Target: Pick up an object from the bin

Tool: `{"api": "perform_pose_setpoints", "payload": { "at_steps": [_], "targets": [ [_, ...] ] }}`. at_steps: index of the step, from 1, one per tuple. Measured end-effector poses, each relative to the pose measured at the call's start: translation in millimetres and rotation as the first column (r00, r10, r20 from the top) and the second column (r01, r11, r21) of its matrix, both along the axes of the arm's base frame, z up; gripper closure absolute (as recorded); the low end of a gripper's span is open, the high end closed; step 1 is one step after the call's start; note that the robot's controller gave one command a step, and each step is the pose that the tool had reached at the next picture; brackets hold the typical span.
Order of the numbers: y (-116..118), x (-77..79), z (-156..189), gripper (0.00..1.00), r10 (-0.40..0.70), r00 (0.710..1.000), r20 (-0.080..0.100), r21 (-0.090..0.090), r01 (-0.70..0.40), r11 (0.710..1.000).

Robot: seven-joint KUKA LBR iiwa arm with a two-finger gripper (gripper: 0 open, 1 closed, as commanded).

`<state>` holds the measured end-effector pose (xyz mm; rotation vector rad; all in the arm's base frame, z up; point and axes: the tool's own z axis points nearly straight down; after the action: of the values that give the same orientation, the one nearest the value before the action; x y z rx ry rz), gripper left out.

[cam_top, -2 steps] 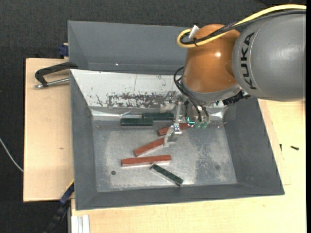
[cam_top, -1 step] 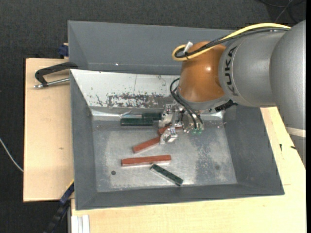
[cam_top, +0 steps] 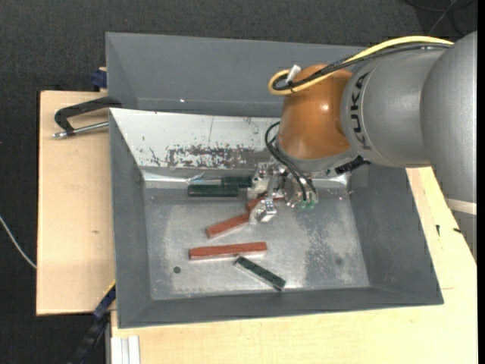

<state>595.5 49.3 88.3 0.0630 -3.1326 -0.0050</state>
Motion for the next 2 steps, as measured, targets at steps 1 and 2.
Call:
{"api": "perform_pose_setpoints", "payload": {
  "at_steps": [1,2],
  "targets": [
    [2.0,-2.7,2.3,1.00,-0.001,1.000,0.015,0.001,0.001,1.000],
    [2.0,-2.7,2.3,1.00,-0.001,1.000,0.015,0.001,0.001,1.000]
  ]
}}
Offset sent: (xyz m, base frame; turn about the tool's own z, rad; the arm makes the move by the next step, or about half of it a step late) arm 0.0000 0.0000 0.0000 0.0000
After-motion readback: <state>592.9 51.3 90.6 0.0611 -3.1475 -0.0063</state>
